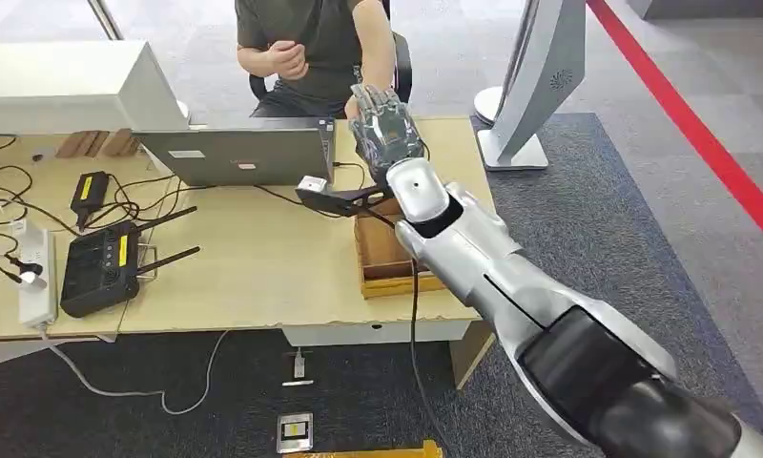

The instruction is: Pass the card to the sensor for recognition and then transmit it.

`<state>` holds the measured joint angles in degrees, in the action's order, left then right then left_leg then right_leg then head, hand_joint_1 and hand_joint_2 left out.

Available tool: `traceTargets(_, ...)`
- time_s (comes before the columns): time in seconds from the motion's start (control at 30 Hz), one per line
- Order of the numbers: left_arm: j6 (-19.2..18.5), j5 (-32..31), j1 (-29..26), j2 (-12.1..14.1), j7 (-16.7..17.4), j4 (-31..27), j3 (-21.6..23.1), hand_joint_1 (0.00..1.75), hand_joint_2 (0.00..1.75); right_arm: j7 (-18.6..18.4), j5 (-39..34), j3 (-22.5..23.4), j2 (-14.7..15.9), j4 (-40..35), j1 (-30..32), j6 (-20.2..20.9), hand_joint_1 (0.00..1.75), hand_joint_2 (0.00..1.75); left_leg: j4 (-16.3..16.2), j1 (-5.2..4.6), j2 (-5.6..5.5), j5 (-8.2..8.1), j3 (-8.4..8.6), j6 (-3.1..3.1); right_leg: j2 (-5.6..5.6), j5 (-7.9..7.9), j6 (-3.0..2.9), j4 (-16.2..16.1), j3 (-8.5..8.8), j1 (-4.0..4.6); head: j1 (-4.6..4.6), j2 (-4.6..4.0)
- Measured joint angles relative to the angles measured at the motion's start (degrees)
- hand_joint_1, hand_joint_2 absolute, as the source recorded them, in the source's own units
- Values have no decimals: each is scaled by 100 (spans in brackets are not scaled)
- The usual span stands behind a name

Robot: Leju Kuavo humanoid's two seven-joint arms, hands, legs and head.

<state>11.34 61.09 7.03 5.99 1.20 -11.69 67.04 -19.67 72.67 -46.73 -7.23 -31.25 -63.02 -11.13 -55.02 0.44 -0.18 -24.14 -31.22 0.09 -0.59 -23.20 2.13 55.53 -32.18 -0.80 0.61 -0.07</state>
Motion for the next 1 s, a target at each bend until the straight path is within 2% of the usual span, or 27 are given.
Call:
traceTargets(0.03, 0, 0, 0, -2, 9, 0, 0, 0, 0, 0, 0, -6, 0, 17, -1, -22, 0, 175, 0, 0, 0, 0, 0, 0, 0, 0, 0, 0, 0, 0, 2, 0)
traceTargets(0.07, 0, 4, 0, -4, 26, 0, 0, 0, 0, -4, 0, -11, 0, 35, -2, -61, 0, 175, 0, 0, 1, 0, 0, 0, 0, 0, 0, 0, 0, 0, 2, 0)
traceTargets(0.1, 2, 9, 0, -7, 42, 0, 0, 0, 0, -15, 4, -15, 0, 50, -2, -100, 0, 0, 0, 0, 1, 0, 0, 0, 0, 0, 0, 0, 0, 1, 0, 0)
traceTargets(0.37, 0, 7, -3, -11, 81, 0, 0, 0, 0, 41, 105, -76, 66, 129, -46, -153, 0, 0, 0, 0, 1, 0, 0, 0, 0, 0, 0, 0, 0, 0, 0, 0)
traceTargets(0.5, 7, 70, -5, -11, 61, 0, 0, 0, 0, 83, 175, -118, 157, 149, -82, -41, 0, 0, -1, 0, 1, 0, 1, 0, 0, 1, 0, 0, 0, 0, 2, 0)
traceTargets(0.6, 7, 135, -9, -11, -2, 0, -2, 0, 0, 99, 192, -157, 334, 118, -179, 119, 0, 0, -4, 0, 0, 1, 1, 0, -1, 2, 2, -1, -1, 0, 2, 0)
traceTargets(0.7, 7, 181, -22, -11, -22, 0, -2, 0, 0, -42, 142, -144, 748, -83, -234, 639, 0, 0, -9, -1, -5, 0, 3, 1, -3, 3, 3, -4, 1, -1, -7, 0)
traceTargets(0.83, -26, 177, -68, -11, -9, 0, -2, 0, 0, -192, 92, 17, 1641, -557, -132, 1119, 0, 0, -17, -6, -9, -5, -1, 9, -8, 5, 7, -10, 6, -4, -4, 0)
traceTargets(1.0, -98, 181, -91, -11, -2, 0, -2, 0, 0, -400, -72, 438, 2847, -1209, 436, 1642, 0, 0, -27, -7, -9, -13, 2, 20, -8, 3, 13, -16, 11, -7, 9, 0)
